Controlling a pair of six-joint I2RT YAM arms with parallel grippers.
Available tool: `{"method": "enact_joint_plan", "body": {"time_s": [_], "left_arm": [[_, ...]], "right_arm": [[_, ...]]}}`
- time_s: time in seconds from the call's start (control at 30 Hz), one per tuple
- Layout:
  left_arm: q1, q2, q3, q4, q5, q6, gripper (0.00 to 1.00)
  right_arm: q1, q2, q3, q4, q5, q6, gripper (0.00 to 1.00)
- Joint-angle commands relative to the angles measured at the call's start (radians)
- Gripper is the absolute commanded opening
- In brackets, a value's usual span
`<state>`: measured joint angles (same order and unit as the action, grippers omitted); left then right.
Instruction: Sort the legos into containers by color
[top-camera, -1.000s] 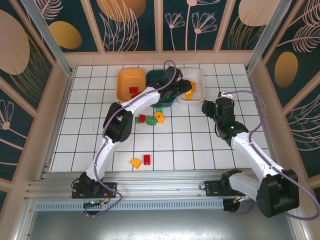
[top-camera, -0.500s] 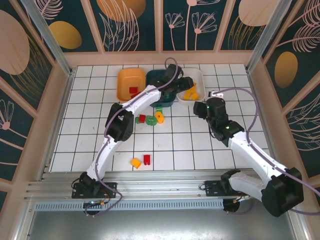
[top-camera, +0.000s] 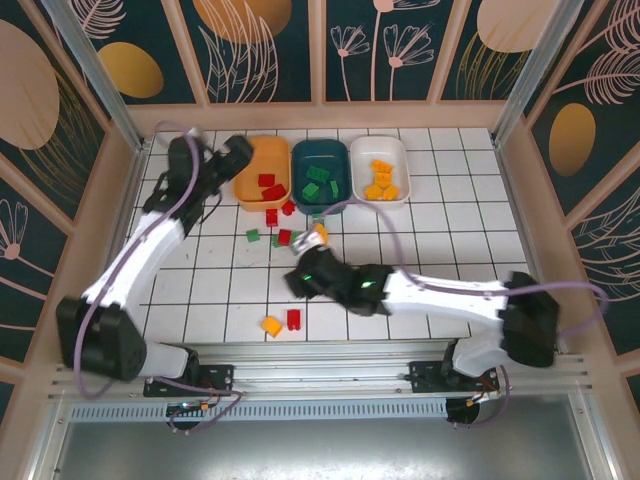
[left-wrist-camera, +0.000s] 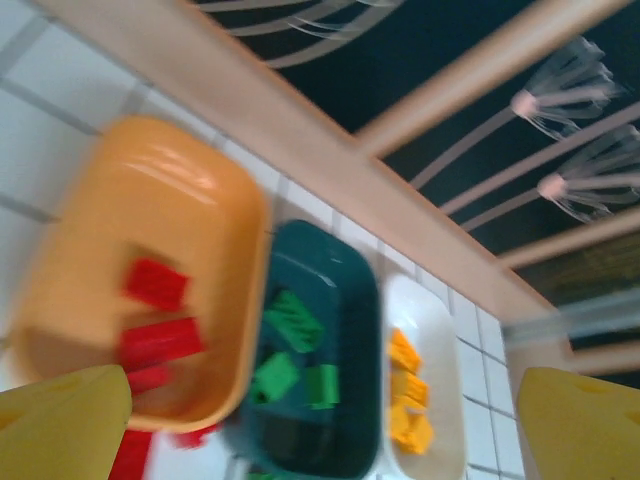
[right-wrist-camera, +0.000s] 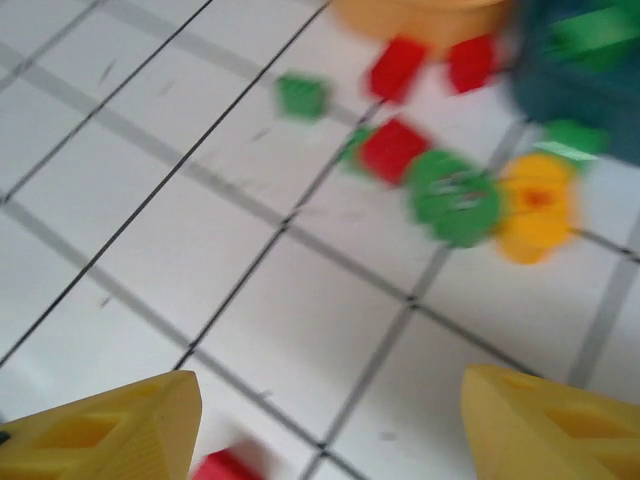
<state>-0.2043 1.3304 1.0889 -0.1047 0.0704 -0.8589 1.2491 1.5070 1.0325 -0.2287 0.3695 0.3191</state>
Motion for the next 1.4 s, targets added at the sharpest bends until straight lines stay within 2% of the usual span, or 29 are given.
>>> {"method": "enact_joint_plan", "body": {"time_s": [0.0,0.13,0.33,0.57,0.87,1.1,1.2,1.37], "left_arm": [[0.037,-0.097,-0.264,-0.073,-0.029,-0.076,0.99],[0.040,-0.298,-0.475,-0.092,-0.043,-0.107,0.98],[0.041,-0.478,-0.517,-0.167,-0.109,-0.091,0.98],[0.040,-0.463,-0.484,-0.194,-0.112,-0.065,0.99],[0.040,-0.447,-0.512,-0.151,-0.093,-0.087,0.98],[0.041,-0.439,-0.515,-0.151,-0.098,-0.086,0.98],[0.040,-0.439,-0.515,-0.151,-0.099,-0.090,0.98],[0.041,-0.439,-0.516,-0.148,-0.108,-0.094,0.99]], "right_arm": [[0.080,0.152,0.134,-0.088,-0.003,-0.042,0.71],[0.101,0.296,0.248,-0.154,-0.089,-0.052,0.73],[0.120,0.407,0.328,-0.217,-0.182,-0.099,0.74],[0.139,0.482,0.383,-0.256,-0.201,-0.101,0.73],[0.140,0.503,0.361,-0.262,-0.188,-0.081,0.66],[0.141,0.529,0.355,-0.237,-0.207,-0.077,0.56],[0.139,0.536,0.354,-0.232,-0.188,-0.072,0.48],[0.131,0.530,0.364,-0.211,-0.167,-0.070,0.30]]}}
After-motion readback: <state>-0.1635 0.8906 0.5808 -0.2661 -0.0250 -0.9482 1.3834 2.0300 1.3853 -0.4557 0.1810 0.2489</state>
